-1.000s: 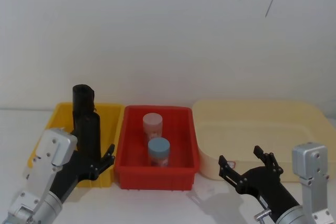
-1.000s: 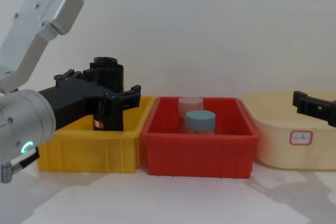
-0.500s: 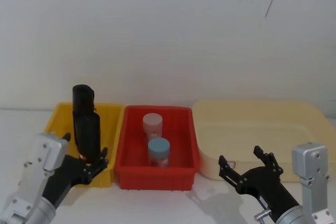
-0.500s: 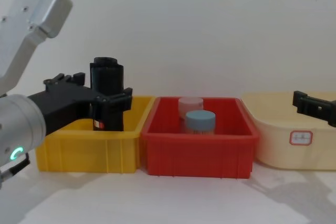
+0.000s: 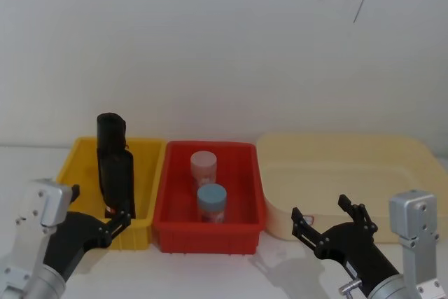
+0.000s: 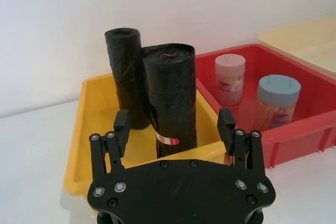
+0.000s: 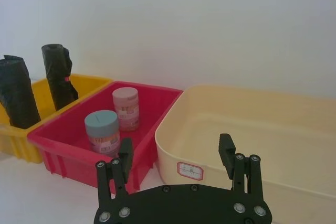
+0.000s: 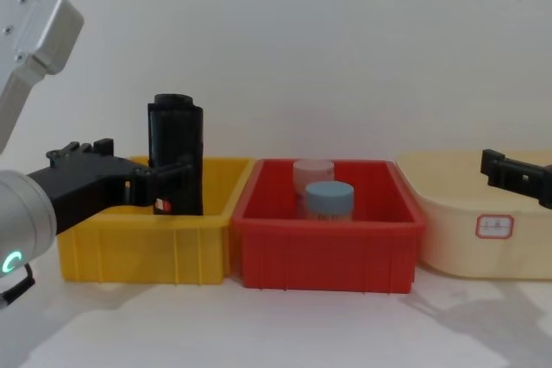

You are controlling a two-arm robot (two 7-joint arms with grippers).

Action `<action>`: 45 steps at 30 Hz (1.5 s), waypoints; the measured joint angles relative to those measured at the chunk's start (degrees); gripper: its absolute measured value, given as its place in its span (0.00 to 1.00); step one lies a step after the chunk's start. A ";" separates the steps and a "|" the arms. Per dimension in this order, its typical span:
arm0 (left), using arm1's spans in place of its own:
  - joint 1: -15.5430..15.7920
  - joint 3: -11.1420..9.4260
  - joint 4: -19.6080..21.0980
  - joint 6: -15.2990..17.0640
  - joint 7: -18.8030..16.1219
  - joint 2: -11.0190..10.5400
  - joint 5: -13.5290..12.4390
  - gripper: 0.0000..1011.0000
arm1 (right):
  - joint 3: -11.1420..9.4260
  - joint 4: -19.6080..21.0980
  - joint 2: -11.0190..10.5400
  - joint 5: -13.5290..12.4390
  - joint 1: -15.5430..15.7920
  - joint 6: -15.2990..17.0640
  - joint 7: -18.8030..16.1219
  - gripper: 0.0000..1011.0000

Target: Pick up the garbage bag with the one hand and transfer it to the other hand.

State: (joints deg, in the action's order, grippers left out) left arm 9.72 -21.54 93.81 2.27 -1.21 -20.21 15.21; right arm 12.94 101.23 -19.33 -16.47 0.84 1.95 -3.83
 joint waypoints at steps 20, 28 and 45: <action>6.23 0.17 -8.21 0.59 2.58 5.13 2.03 0.99 | 0.00 0.00 0.00 0.00 0.00 0.00 0.00 0.99; 9.08 0.03 -11.74 -0.33 3.46 6.99 2.01 0.99 | 0.00 0.00 0.00 0.00 0.00 0.00 0.00 0.99; 13.58 0.74 -17.05 -2.07 4.06 9.92 1.37 0.63 | 0.00 0.00 0.00 0.00 0.00 0.00 0.00 0.99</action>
State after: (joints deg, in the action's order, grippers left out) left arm 23.30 -20.81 76.76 0.20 2.86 -10.28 16.58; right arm 12.94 101.23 -19.34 -16.47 0.84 1.95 -3.83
